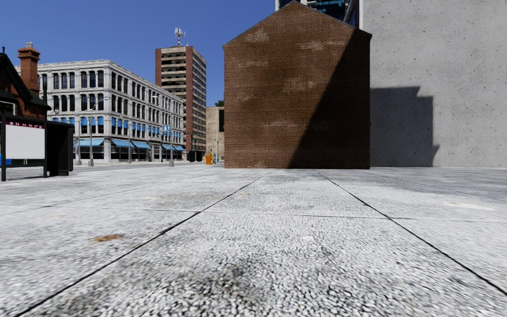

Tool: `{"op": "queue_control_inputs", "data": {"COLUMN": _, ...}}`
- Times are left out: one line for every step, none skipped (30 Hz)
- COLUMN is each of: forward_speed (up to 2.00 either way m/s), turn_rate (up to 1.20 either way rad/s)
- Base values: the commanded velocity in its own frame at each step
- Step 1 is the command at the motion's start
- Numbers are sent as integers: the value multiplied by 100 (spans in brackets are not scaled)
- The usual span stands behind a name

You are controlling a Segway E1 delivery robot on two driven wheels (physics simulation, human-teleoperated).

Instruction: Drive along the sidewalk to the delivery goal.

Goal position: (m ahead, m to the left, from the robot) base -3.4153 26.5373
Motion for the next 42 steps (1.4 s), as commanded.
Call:
{"op": "queue_control_inputs", "data": {"forward_speed": 0, "turn_rate": 0}}
{"op": "queue_control_inputs", "data": {"forward_speed": 0, "turn_rate": 0}}
{"op": "queue_control_inputs", "data": {"forward_speed": 0, "turn_rate": 0}}
{"op": "queue_control_inputs", "data": {"forward_speed": 0, "turn_rate": 0}}
{"op": "queue_control_inputs", "data": {"forward_speed": 0, "turn_rate": 0}}
{"op": "queue_control_inputs", "data": {"forward_speed": 0, "turn_rate": 0}}
{"op": "queue_control_inputs", "data": {"forward_speed": 0, "turn_rate": 0}}
{"op": "queue_control_inputs", "data": {"forward_speed": 0, "turn_rate": 0}}
{"op": "queue_control_inputs", "data": {"forward_speed": 0, "turn_rate": 0}}
{"op": "queue_control_inputs", "data": {"forward_speed": 0, "turn_rate": 0}}
{"op": "queue_control_inputs", "data": {"forward_speed": 0, "turn_rate": 0}}
{"op": "queue_control_inputs", "data": {"forward_speed": 0, "turn_rate": 0}}
{"op": "queue_control_inputs", "data": {"forward_speed": 0, "turn_rate": 0}}
{"op": "queue_control_inputs", "data": {"forward_speed": 0, "turn_rate": 0}}
{"op": "queue_control_inputs", "data": {"forward_speed": 0, "turn_rate": 0}}
{"op": "queue_control_inputs", "data": {"forward_speed": 0, "turn_rate": 0}}
{"op": "queue_control_inputs", "data": {"forward_speed": 0, "turn_rate": 0}}
{"op": "queue_control_inputs", "data": {"forward_speed": 0, "turn_rate": 0}}
{"op": "queue_control_inputs", "data": {"forward_speed": 0, "turn_rate": 0}}
{"op": "queue_control_inputs", "data": {"forward_speed": 0, "turn_rate": 0}}
{"op": "queue_control_inputs", "data": {"forward_speed": 0, "turn_rate": 0}}
{"op": "queue_control_inputs", "data": {"forward_speed": 0, "turn_rate": 0}}
{"op": "queue_control_inputs", "data": {"forward_speed": 0, "turn_rate": 0}}
{"op": "queue_control_inputs", "data": {"forward_speed": 0, "turn_rate": 0}}
{"op": "queue_control_inputs", "data": {"forward_speed": 0, "turn_rate": 0}}
{"op": "queue_control_inputs", "data": {"forward_speed": 0, "turn_rate": 0}}
{"op": "queue_control_inputs", "data": {"forward_speed": 0, "turn_rate": 0}}
{"op": "queue_control_inputs", "data": {"forward_speed": 0, "turn_rate": 0}}
{"op": "queue_control_inputs", "data": {"forward_speed": 0, "turn_rate": 0}}
{"op": "queue_control_inputs", "data": {"forward_speed": 0, "turn_rate": 0}}
{"op": "queue_control_inputs", "data": {"forward_speed": 0, "turn_rate": 18}}
{"op": "queue_control_inputs", "data": {"forward_speed": 0, "turn_rate": 35}}
{"op": "queue_control_inputs", "data": {"forward_speed": 0, "turn_rate": 47}}
{"op": "queue_control_inputs", "data": {"forward_speed": 0, "turn_rate": 47}}
{"op": "queue_control_inputs", "data": {"forward_speed": 0, "turn_rate": 57}}
{"op": "queue_control_inputs", "data": {"forward_speed": 0, "turn_rate": 71}}
{"op": "queue_control_inputs", "data": {"forward_speed": 0, "turn_rate": 83}}
{"op": "queue_control_inputs", "data": {"forward_speed": 0, "turn_rate": 83}}
{"op": "queue_control_inputs", "data": {"forward_speed": 0, "turn_rate": 86}}
{"op": "queue_control_inputs", "data": {"forward_speed": 0, "turn_rate": 86}}
{"op": "queue_control_inputs", "data": {"forward_speed": 0, "turn_rate": 86}}
{"op": "queue_control_inputs", "data": {"forward_speed": 0, "turn_rate": 87}}
